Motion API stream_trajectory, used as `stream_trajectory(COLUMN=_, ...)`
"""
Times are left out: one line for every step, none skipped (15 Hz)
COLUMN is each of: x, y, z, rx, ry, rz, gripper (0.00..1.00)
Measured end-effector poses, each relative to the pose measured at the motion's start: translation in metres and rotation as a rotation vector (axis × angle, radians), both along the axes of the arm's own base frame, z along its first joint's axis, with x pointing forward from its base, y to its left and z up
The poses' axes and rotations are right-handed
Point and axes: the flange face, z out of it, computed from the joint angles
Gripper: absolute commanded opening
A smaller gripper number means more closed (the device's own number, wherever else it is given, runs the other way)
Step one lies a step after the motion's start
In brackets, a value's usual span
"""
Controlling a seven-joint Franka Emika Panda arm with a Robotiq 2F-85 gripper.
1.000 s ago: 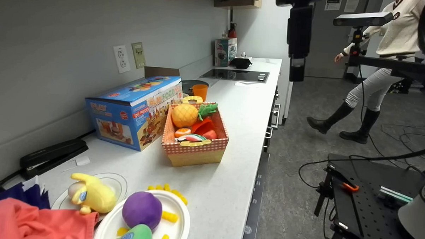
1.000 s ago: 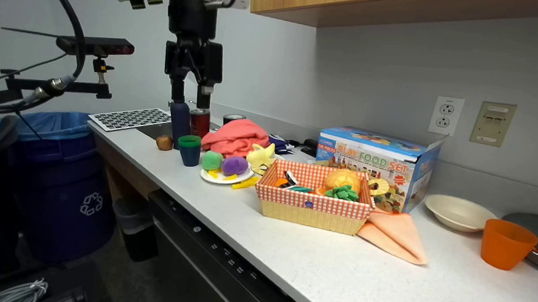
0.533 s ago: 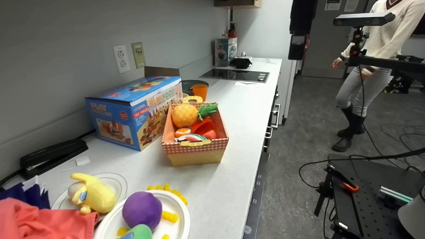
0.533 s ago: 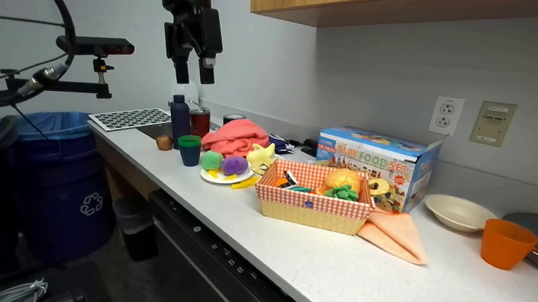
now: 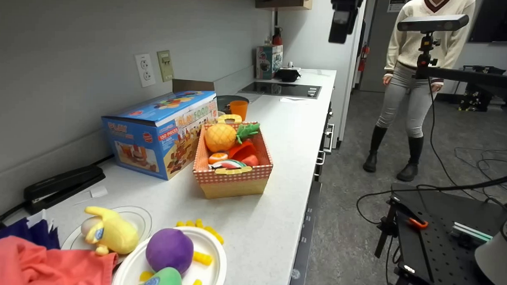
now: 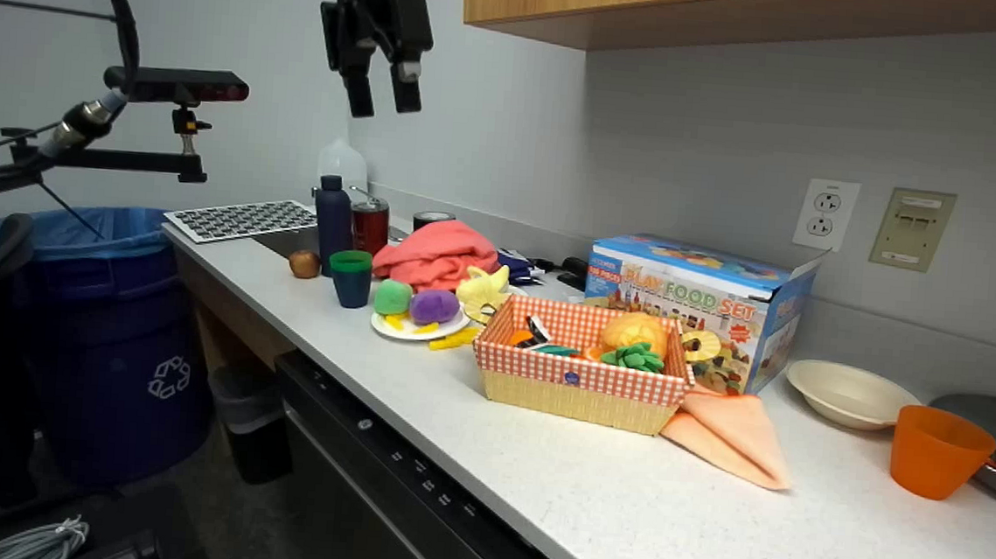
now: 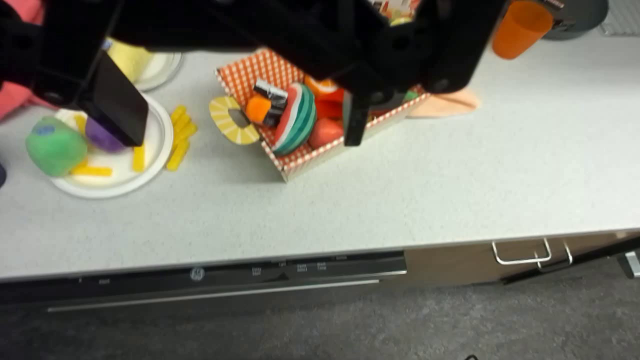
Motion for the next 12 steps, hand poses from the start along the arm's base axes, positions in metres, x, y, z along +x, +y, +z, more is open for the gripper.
stream_trajectory(x=0.002, y=-0.003, z=0.018, rx=-0.007, ry=-0.047, rz=-0.009, gripper=1.0)
stream_trajectory(x=0.003, y=-0.006, z=0.035, rx=-0.018, ry=-0.094, rz=-0.015, gripper=1.0)
stream_trajectory(x=0.005, y=-0.01, z=0.053, rx=-0.036, ry=-0.142, rz=-0.024, gripper=1.0)
stream_trajectory(x=0.007, y=-0.017, z=0.069, rx=-0.056, ry=-0.19, rz=-0.037, gripper=1.0)
stream_trajectory(x=0.011, y=-0.027, z=0.084, rx=-0.08, ry=-0.235, rz=-0.054, gripper=1.0)
stream_trajectory(x=0.015, y=-0.038, z=0.096, rx=-0.103, ry=-0.274, rz=-0.072, gripper=1.0)
stream_trajectory(x=0.02, y=-0.048, z=0.106, rx=-0.125, ry=-0.312, rz=-0.089, gripper=1.0)
stream_trajectory(x=0.025, y=-0.057, z=0.114, rx=-0.145, ry=-0.354, rz=-0.11, gripper=1.0)
stream_trajectory(x=0.027, y=-0.062, z=0.115, rx=-0.148, ry=-0.361, rz=-0.116, gripper=1.0)
stream_trajectory(x=0.027, y=-0.061, z=0.113, rx=-0.148, ry=-0.356, rz=-0.116, gripper=1.0)
stream_trajectory(x=0.027, y=-0.06, z=0.111, rx=-0.149, ry=-0.353, rz=-0.113, gripper=1.0)
stream_trajectory(x=0.027, y=-0.058, z=0.111, rx=-0.15, ry=-0.353, rz=-0.109, gripper=1.0)
